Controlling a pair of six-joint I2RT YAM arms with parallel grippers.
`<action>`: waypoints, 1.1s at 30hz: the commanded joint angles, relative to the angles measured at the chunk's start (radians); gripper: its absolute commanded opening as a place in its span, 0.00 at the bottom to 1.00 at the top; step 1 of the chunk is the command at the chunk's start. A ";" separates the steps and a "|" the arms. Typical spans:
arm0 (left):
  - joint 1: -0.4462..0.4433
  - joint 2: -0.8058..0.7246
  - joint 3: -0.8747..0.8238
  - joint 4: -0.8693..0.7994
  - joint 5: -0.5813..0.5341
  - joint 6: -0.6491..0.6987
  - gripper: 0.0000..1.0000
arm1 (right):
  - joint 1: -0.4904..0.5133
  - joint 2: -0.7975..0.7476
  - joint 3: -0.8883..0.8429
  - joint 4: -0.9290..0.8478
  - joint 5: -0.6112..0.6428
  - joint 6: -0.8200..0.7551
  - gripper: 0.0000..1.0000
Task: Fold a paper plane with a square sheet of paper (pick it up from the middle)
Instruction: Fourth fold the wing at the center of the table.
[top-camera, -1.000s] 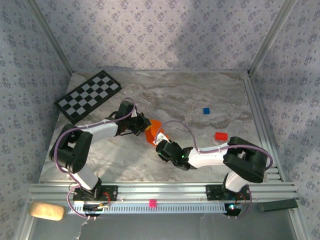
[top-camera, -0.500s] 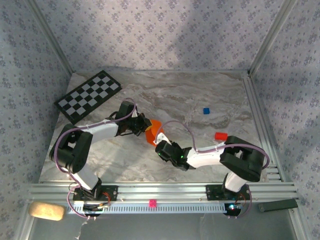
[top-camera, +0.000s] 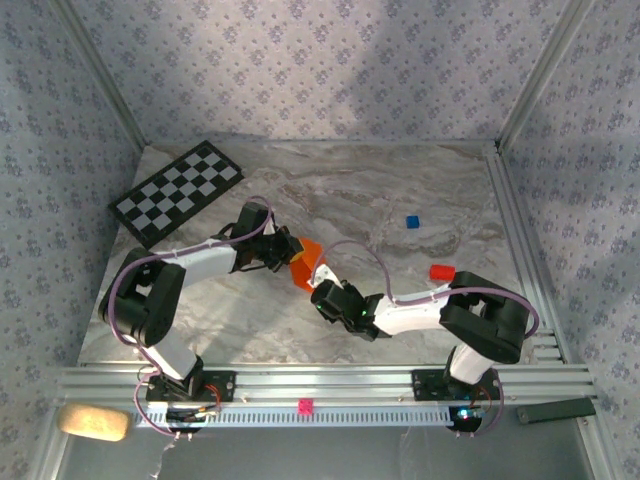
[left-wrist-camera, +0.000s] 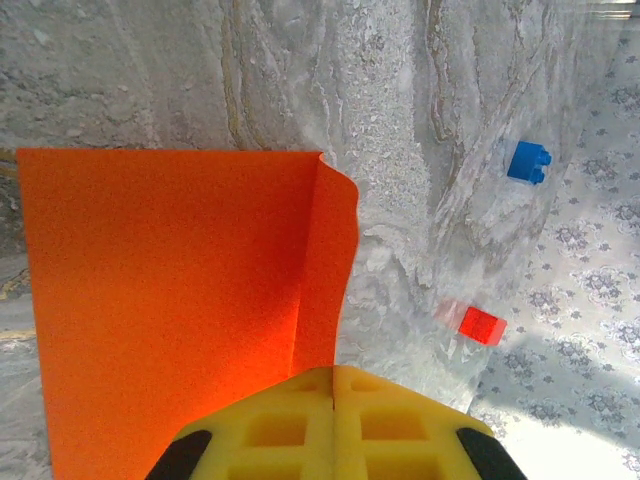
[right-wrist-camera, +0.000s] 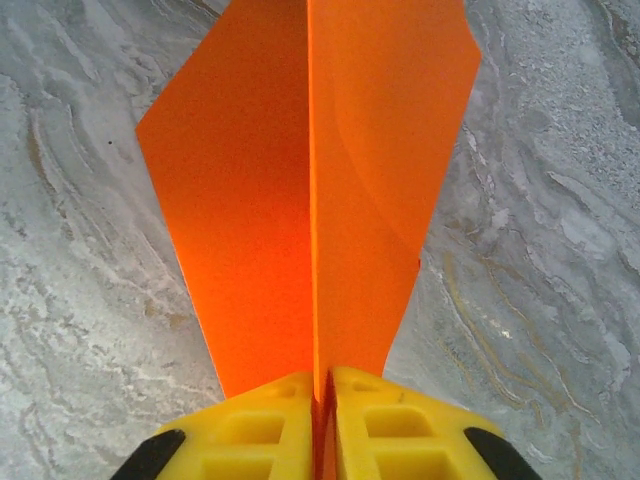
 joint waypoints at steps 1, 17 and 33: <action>-0.002 -0.020 0.004 -0.017 -0.013 0.014 0.00 | -0.003 -0.006 -0.005 0.014 -0.005 0.018 0.13; -0.001 -0.021 0.006 -0.024 -0.016 0.013 0.00 | -0.016 -0.005 -0.012 0.023 -0.032 0.036 0.06; 0.035 -0.106 0.007 -0.113 -0.086 0.075 0.48 | -0.080 0.010 -0.026 0.096 -0.219 0.098 0.00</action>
